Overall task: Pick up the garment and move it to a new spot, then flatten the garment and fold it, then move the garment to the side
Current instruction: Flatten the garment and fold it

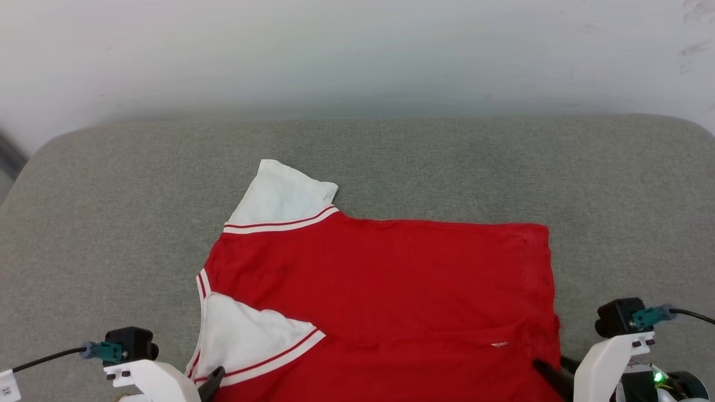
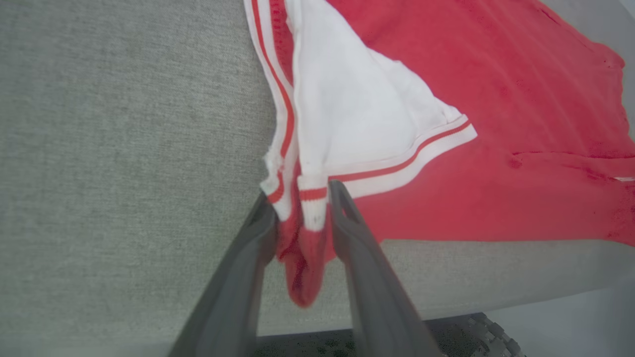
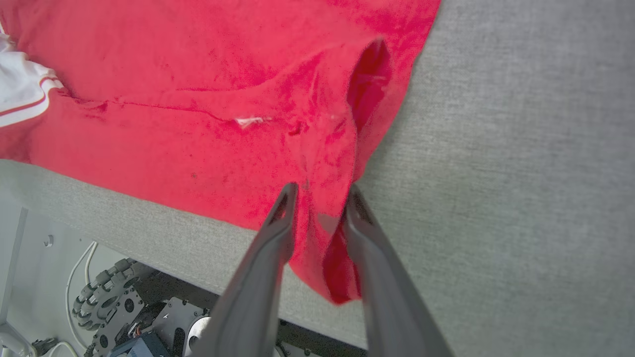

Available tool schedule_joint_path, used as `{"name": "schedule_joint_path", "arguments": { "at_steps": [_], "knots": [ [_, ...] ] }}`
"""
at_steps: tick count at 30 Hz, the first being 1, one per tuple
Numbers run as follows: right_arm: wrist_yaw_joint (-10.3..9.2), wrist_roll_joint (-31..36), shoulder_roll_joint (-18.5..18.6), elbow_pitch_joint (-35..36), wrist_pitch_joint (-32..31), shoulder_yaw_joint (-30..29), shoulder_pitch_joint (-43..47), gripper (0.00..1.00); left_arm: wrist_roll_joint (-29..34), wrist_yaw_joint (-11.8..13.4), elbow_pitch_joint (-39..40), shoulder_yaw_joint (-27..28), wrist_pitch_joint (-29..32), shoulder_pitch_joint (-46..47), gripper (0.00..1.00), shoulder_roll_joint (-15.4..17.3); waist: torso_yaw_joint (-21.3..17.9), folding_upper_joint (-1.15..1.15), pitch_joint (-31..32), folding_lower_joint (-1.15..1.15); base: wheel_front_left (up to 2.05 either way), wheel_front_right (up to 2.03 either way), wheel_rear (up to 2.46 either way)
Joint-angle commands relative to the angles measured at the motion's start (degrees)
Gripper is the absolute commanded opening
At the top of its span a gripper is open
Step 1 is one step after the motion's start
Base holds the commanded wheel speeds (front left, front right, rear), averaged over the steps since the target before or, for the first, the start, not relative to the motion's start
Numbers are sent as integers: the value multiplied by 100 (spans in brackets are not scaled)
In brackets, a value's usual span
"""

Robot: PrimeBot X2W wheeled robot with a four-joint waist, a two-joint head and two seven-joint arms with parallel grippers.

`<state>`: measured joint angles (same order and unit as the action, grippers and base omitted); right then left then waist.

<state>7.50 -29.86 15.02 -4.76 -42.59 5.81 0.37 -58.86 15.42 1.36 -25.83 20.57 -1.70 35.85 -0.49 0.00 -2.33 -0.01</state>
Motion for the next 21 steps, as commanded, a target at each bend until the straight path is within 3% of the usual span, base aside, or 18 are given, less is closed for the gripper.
{"name": "schedule_joint_path", "arguments": {
  "at_steps": [1, 2, 12, 21],
  "knots": [
    [-3, 86, -18, 73, 379, -26, 70, 100, -11, -83, -164, 43, -125, 162, 100, -53, -38, 0, -26, 1, 0, 0, 0],
    [-3, 86, -18, 73, 379, -26, 70, 100, -11, -83, -164, 43, -125, 162, 100, -53, -38, 0, -26, 1, 0, 0, 0],
    [-3, 796, -247, 508, 2528, -207, -232, 100, 509, -136, -248, 386, -1012, 872, 100, -32, -373, 0, -131, 1, 0, 0, 0],
    [-4, 1446, -566, 896, 4137, -355, -867, 100, 982, -220, -309, 702, -1620, 2265, 100, -48, -739, 0, -1109, 1, 0, 0, 0]
  ]
}}
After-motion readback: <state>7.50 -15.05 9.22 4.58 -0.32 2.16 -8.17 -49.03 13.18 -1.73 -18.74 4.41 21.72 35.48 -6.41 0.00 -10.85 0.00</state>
